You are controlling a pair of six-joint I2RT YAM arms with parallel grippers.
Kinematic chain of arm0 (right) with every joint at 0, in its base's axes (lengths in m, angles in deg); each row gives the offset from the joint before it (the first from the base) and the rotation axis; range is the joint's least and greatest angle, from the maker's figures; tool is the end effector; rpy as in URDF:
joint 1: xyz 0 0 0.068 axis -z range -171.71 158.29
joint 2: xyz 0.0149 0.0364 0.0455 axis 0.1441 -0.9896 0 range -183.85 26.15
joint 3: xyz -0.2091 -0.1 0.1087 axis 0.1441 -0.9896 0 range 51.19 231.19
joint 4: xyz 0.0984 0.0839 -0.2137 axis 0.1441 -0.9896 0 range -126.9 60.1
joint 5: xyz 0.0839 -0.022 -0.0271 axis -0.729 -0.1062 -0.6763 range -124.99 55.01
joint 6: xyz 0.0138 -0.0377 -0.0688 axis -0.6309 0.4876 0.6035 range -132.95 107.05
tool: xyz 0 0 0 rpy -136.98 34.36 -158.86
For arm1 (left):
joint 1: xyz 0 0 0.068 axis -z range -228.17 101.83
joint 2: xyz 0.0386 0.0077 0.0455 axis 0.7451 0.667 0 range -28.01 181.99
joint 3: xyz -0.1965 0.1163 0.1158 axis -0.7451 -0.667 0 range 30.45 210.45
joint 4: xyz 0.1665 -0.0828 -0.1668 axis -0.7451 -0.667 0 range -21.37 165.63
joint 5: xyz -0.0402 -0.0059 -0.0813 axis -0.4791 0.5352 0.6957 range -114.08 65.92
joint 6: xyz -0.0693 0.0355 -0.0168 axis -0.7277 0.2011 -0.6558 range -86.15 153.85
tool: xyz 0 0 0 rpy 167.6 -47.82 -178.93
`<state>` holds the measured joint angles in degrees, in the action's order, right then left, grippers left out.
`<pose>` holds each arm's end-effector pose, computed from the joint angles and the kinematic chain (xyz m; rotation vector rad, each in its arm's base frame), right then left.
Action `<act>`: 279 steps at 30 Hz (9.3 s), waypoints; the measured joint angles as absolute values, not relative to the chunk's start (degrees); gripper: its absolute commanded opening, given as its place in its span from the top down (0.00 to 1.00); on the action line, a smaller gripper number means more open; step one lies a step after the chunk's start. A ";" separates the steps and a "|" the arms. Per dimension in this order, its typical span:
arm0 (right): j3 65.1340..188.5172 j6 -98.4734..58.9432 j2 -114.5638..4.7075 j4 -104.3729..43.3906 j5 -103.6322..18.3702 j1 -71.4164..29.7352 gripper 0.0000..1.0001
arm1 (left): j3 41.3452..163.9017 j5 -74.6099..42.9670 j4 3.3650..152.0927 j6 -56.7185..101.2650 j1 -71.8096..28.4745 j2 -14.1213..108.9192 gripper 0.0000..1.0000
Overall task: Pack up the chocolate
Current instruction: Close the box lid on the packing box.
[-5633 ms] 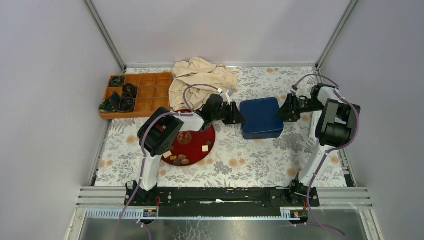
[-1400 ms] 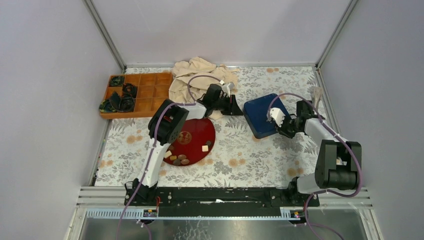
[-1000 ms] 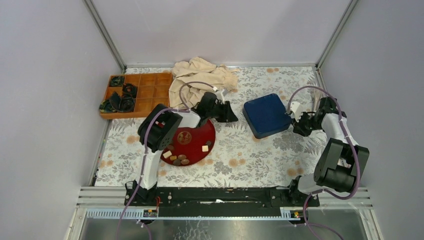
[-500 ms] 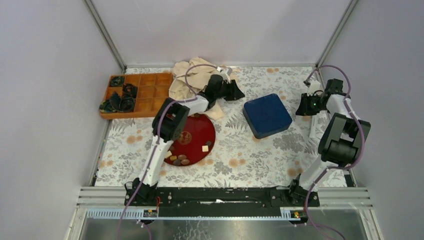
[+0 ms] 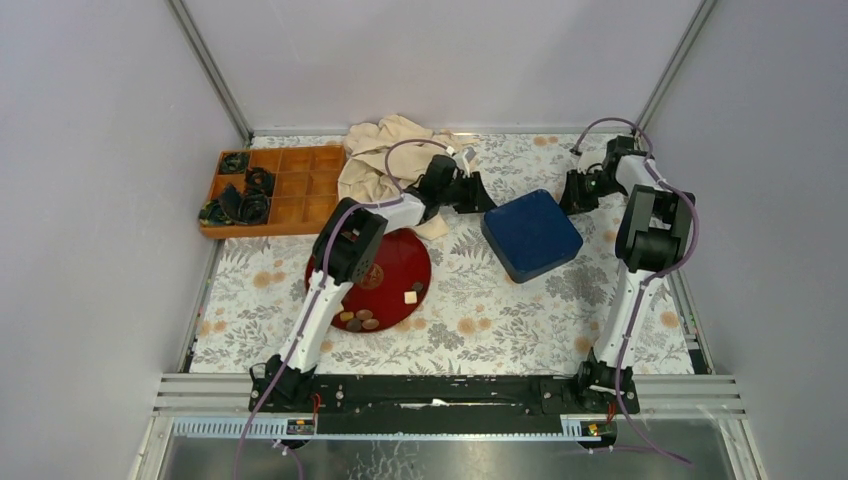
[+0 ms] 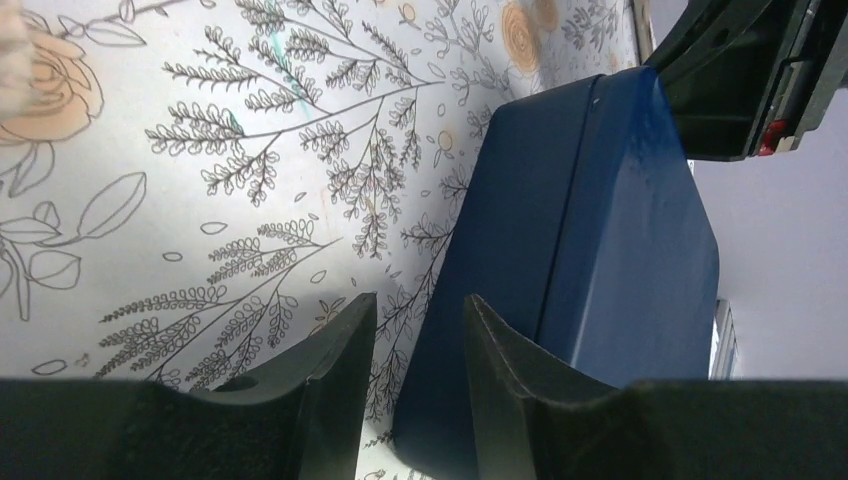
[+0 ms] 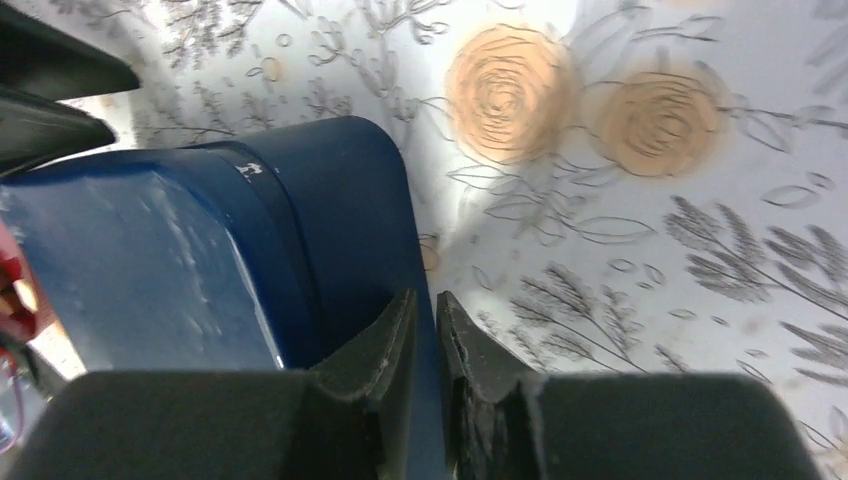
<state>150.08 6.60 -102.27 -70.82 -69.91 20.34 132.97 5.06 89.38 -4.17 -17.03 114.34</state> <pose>0.4470 -0.0552 0.1216 -0.3079 2.5632 0.6594 0.4556 -0.3142 0.1024 0.2219 2.1962 -1.2378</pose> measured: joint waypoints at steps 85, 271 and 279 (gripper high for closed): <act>131.26 3.91 -84.08 -72.46 -80.77 21.91 0.32 | 83.32 3.75 122.19 -19.03 2.79 87.74 0.34; 124.14 32.28 -66.25 -84.79 -73.51 17.91 0.63 | 82.09 -2.04 118.87 -13.89 -8.18 83.30 0.18; 114.85 32.63 -66.25 -82.67 -68.70 12.45 0.65 | 88.10 -4.03 117.36 -14.31 -5.49 86.36 0.16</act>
